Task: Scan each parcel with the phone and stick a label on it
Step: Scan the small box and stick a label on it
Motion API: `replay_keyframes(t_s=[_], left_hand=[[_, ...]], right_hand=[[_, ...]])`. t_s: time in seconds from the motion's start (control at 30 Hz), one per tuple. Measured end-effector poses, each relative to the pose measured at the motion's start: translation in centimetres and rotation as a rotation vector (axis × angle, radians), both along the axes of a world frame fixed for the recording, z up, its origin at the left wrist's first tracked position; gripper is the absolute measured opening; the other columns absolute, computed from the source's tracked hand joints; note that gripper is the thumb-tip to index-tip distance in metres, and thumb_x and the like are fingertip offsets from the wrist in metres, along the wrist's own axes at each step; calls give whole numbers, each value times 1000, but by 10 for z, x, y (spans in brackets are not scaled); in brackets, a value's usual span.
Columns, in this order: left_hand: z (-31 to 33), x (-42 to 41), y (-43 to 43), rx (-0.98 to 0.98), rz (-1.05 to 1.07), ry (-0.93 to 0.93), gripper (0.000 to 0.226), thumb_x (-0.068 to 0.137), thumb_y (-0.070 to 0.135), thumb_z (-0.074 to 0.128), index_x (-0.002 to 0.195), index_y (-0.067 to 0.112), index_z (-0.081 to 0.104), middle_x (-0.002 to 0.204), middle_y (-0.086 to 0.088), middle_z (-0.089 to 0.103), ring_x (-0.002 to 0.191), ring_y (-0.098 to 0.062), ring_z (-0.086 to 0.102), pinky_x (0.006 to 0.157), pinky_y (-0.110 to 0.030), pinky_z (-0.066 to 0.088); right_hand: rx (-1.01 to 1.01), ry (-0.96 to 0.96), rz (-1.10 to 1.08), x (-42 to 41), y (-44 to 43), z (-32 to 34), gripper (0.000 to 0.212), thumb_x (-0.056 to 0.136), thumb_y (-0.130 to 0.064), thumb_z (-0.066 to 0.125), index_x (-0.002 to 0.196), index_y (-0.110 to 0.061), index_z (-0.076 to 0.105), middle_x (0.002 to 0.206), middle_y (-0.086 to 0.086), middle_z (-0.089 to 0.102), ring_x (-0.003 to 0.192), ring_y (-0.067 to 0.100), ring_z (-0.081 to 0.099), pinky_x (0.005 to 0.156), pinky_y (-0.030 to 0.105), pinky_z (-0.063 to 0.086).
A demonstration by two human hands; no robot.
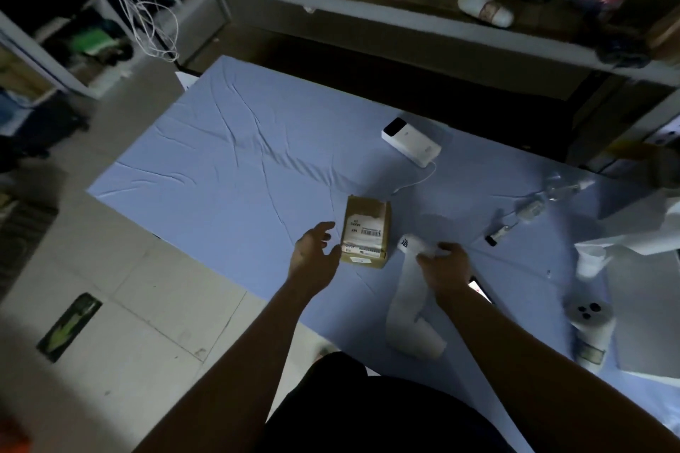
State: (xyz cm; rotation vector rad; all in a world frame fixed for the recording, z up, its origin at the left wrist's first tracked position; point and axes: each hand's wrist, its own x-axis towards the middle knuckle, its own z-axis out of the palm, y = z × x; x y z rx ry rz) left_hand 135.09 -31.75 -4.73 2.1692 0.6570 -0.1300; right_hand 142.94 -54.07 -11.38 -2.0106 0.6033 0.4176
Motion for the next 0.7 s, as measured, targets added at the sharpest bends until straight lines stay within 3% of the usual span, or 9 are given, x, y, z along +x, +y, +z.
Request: replay_keyframes(t_s=[0.1, 0.13, 0.23, 0.33, 0.4, 0.5, 0.63, 0.7], left_hand=[[3, 9, -5, -9, 39, -39, 36, 96, 18, 63, 131, 20, 59, 114, -1, 67, 94, -15, 63, 68, -12, 48], [4, 12, -8, -23, 44, -54, 32, 96, 16, 61, 127, 20, 62, 109, -1, 68, 87, -12, 64, 61, -9, 45], [7, 21, -25, -107, 49, -80, 26, 93, 11, 58, 112, 23, 69, 86, 2, 69, 69, -8, 62, 50, -10, 43], [8, 25, -51, -331, 50, -36, 25, 88, 10, 62, 108, 24, 71, 80, -3, 72, 60, -12, 62, 50, -21, 48], [7, 27, -69, -463, 17, -14, 30, 91, 14, 65, 120, 22, 65, 94, -5, 74, 75, -15, 68, 60, -24, 52], [8, 30, -83, -640, -2, -38, 42, 94, 16, 67, 132, 26, 52, 107, -2, 72, 92, -14, 70, 67, -23, 57], [8, 33, -77, -634, -96, -175, 48, 87, 6, 75, 128, 26, 59, 106, 1, 72, 90, -8, 72, 70, -22, 58], [7, 33, -74, -518, -170, -219, 44, 83, 5, 79, 122, 21, 65, 104, 0, 72, 88, -12, 71, 72, -20, 57]], right_hand=[[177, 68, -180, 0, -4, 4, 30, 73, -5, 82, 102, 1, 74, 97, 18, 73, 83, 26, 69, 82, 42, 58], [288, 79, -223, 1, -6, 8, 28, 75, -1, 81, 102, -1, 74, 100, 19, 73, 81, 23, 68, 82, 40, 57], [532, 35, -180, 1, -11, 25, 47, 84, 1, 77, 128, -9, 65, 123, 21, 67, 96, 28, 68, 92, 41, 55], [607, -73, -29, -8, -16, 44, 55, 86, 2, 74, 127, -33, 62, 125, 3, 65, 111, 24, 65, 93, 46, 58], [628, -141, 65, -15, -18, 53, 61, 87, 4, 72, 129, -37, 59, 124, -5, 65, 107, 18, 68, 88, 42, 61], [649, -193, 204, -27, -23, 59, 67, 88, 7, 69, 137, -34, 53, 128, -2, 67, 110, 17, 69, 87, 39, 60], [628, -185, 324, -42, -27, 63, 74, 86, 3, 72, 141, -42, 50, 135, -1, 63, 119, 18, 65, 93, 41, 59], [596, -193, 342, -47, -26, 63, 76, 86, 2, 73, 141, -44, 49, 140, 2, 60, 124, 19, 62, 96, 42, 58]])
